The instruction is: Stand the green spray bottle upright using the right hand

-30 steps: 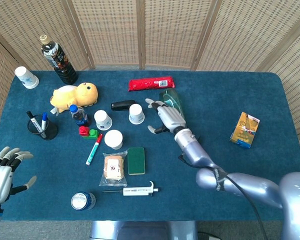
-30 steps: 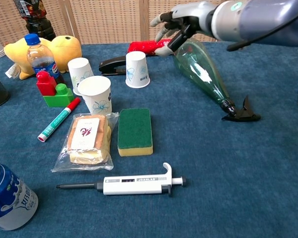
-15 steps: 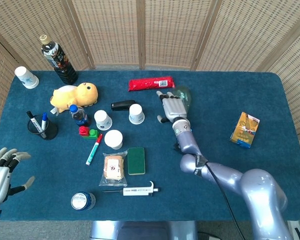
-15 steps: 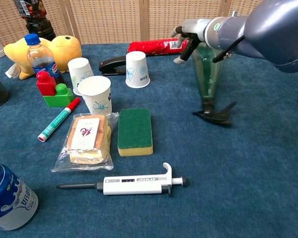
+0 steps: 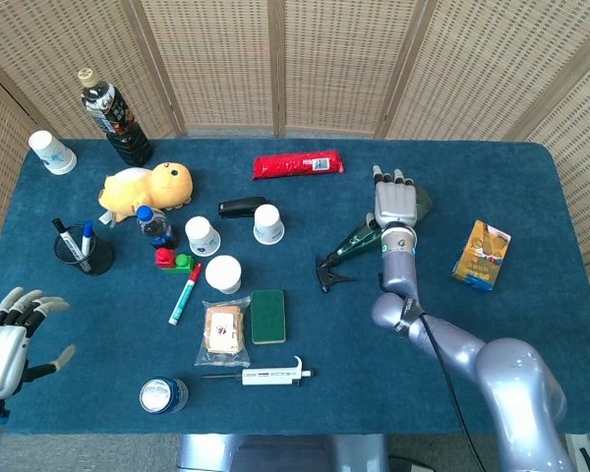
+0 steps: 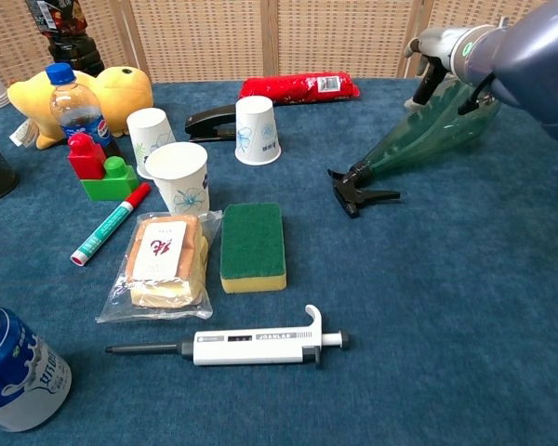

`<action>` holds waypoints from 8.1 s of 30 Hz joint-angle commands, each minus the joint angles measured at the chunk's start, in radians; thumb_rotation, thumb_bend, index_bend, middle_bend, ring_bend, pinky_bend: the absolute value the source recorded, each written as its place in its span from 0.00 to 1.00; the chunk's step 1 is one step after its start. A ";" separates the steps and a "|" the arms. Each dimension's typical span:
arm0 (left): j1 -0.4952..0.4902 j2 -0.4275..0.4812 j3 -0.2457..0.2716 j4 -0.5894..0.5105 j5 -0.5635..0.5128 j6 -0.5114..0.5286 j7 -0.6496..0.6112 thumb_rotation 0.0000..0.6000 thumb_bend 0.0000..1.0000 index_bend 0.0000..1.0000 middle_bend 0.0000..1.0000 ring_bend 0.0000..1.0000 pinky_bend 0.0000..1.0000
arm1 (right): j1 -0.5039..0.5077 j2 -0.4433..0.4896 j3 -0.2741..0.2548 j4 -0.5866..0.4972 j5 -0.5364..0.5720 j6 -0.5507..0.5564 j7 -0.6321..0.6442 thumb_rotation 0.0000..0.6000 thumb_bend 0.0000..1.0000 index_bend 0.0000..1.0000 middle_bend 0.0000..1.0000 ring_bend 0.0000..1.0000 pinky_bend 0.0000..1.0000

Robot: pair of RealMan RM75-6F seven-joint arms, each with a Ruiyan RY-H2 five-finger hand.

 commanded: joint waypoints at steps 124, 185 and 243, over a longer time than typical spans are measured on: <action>-0.017 0.021 0.010 -0.053 -0.038 -0.058 -0.007 1.00 0.28 0.28 0.31 0.19 0.05 | -0.427 0.178 0.220 -0.334 -0.880 0.286 1.348 1.00 0.45 0.67 0.66 0.52 0.62; -0.027 0.036 0.034 -0.092 0.005 -0.067 0.034 1.00 0.28 0.28 0.31 0.19 0.05 | -0.510 -0.095 0.091 0.072 -1.076 0.516 1.370 1.00 0.49 0.50 0.50 0.35 0.45; -0.032 0.031 0.030 -0.084 0.013 -0.059 0.026 1.00 0.28 0.27 0.30 0.19 0.04 | -0.523 0.022 0.090 -0.077 -1.072 0.406 1.364 0.53 0.36 0.23 0.34 0.17 0.24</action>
